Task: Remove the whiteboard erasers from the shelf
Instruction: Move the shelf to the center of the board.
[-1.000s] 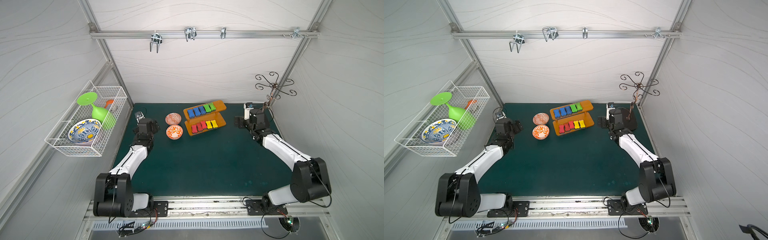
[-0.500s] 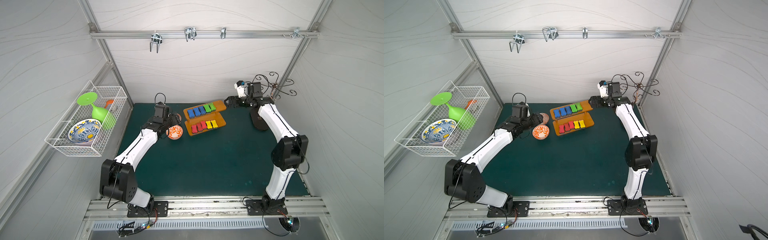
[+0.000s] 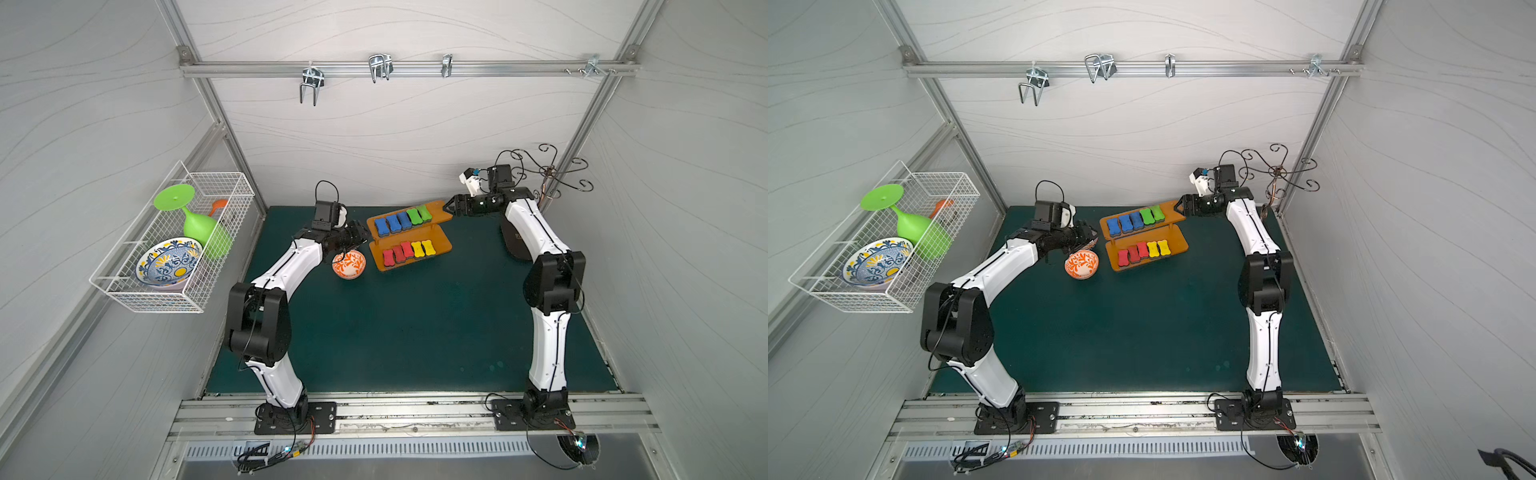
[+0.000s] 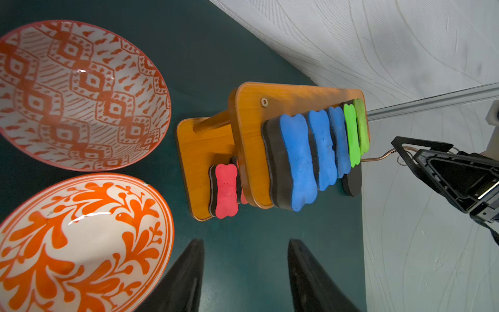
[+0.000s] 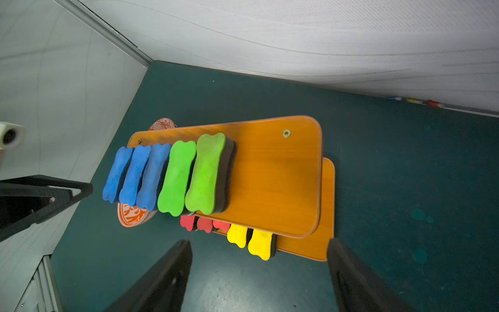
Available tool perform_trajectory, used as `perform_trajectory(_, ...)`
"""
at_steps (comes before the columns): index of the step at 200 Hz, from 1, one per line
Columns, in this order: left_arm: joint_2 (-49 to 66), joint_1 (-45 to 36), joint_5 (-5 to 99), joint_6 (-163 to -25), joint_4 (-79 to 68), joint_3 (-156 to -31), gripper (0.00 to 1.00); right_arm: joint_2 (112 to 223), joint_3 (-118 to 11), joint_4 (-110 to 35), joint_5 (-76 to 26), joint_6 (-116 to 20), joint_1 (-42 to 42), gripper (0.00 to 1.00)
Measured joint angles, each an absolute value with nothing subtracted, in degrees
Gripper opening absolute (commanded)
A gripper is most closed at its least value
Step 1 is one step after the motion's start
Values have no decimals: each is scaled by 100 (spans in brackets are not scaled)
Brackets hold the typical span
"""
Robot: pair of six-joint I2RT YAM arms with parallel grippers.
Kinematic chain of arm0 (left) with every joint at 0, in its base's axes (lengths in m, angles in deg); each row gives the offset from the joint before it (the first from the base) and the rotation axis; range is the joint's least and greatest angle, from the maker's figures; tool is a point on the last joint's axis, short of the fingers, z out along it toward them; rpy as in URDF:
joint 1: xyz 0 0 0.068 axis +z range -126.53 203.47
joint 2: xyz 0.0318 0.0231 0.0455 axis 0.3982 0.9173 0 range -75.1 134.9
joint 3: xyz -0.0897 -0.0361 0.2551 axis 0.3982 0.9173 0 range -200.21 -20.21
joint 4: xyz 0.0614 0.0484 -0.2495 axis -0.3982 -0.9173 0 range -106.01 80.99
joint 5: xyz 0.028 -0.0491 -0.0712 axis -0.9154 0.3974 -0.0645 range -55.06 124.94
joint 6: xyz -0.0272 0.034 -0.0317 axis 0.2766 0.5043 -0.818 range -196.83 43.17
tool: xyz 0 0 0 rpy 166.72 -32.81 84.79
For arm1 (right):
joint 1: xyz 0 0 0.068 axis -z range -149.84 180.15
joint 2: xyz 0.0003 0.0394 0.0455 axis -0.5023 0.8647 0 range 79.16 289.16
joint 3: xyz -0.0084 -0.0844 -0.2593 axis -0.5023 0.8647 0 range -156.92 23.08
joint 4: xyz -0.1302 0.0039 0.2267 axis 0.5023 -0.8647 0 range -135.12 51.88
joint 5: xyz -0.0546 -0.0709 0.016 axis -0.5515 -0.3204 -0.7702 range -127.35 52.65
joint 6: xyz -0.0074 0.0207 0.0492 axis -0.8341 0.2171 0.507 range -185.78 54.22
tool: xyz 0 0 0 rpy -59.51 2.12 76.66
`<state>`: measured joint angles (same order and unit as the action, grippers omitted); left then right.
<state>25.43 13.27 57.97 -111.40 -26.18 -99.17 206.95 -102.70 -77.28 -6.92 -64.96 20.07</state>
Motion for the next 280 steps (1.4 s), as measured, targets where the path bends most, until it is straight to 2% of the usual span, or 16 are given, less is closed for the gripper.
perform_trajectory(46,2862,1380,6044,-11245,-2491,-10131,49,20903,-10370,-7717,-600,-6448,2035,83)
perform_trajectory(82,3190,1406,6201,-11330,-2389,-10387,42,21128,-10394,-7706,-534,-6360,2048,82)
perform_trajectory(152,3690,1410,6435,-11413,-2306,-10695,35,21381,-10392,-7499,-440,-6170,2051,69)
perform_trajectory(211,3843,1469,6601,-11479,-2155,-10789,31,21591,-10394,-6847,-130,-5368,2061,59)
perform_trajectory(255,3950,1484,6675,-11509,-2153,-10924,29,21786,-10394,-6417,178,-4795,2070,45)
perform_trajectory(280,3981,1484,6715,-11555,-2120,-10955,24,21821,-10372,-6347,322,-4500,2088,28)
